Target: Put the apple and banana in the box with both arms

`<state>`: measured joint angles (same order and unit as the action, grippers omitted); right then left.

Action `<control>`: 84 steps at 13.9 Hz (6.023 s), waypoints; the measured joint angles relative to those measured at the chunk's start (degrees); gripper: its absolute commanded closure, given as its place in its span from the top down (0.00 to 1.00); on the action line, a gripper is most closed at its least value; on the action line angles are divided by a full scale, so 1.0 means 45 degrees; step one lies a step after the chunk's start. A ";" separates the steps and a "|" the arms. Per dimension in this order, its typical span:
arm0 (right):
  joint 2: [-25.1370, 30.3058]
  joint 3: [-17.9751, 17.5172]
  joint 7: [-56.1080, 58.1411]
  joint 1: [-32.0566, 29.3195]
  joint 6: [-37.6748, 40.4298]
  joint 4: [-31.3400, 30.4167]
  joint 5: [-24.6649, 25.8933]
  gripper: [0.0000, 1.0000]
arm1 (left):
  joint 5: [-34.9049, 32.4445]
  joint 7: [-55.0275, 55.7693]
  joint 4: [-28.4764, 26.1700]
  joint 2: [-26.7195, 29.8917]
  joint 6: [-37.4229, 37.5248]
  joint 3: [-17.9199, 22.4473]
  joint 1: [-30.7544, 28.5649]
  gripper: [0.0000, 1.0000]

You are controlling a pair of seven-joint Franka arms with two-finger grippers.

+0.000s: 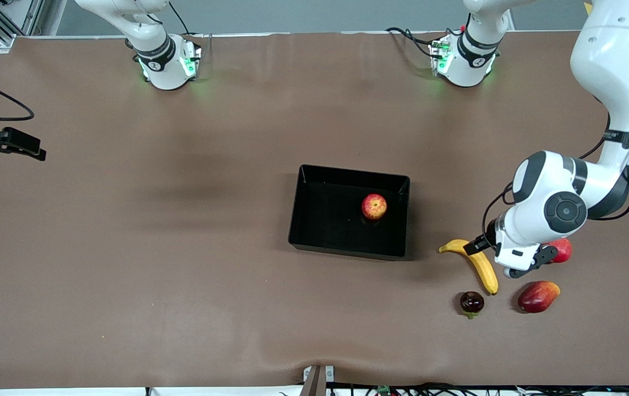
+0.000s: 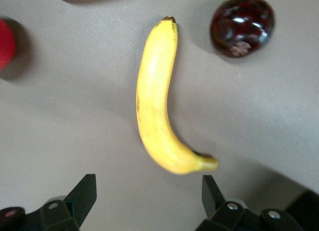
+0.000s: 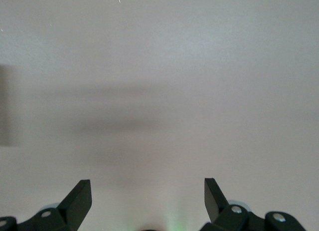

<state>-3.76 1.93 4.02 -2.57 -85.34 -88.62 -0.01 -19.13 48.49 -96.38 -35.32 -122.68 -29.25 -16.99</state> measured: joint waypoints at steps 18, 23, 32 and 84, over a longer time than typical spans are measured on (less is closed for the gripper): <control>0.0605 -0.0042 -0.0010 -0.0010 -0.0921 -0.0474 -0.0005 1.00 | -0.0970 0.1768 0.0228 -0.0980 -0.0485 -0.0183 -0.0106 0.00; 0.0655 -0.0084 -0.0049 -0.0010 -0.0905 -0.0436 -0.0013 1.00 | -0.0970 0.1938 0.0765 0.0337 0.2326 -0.2095 -0.0075 0.00; 0.0688 -0.0133 -0.0075 -0.0010 -0.0905 -0.0414 -0.0040 1.00 | -0.0959 0.6215 0.1573 0.0236 0.3001 -0.3612 0.2298 0.00; 0.0683 -0.0307 -0.0084 0.0059 -0.0616 -0.0484 -0.0313 1.00 | 0.0765 0.0067 0.3933 0.1968 0.2680 -0.1524 0.2092 1.00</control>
<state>-0.68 0.55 3.65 -2.31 -88.12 -90.80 -1.42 -15.69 48.79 -78.68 -26.47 -110.61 -36.11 -7.58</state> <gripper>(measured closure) 0.000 0.000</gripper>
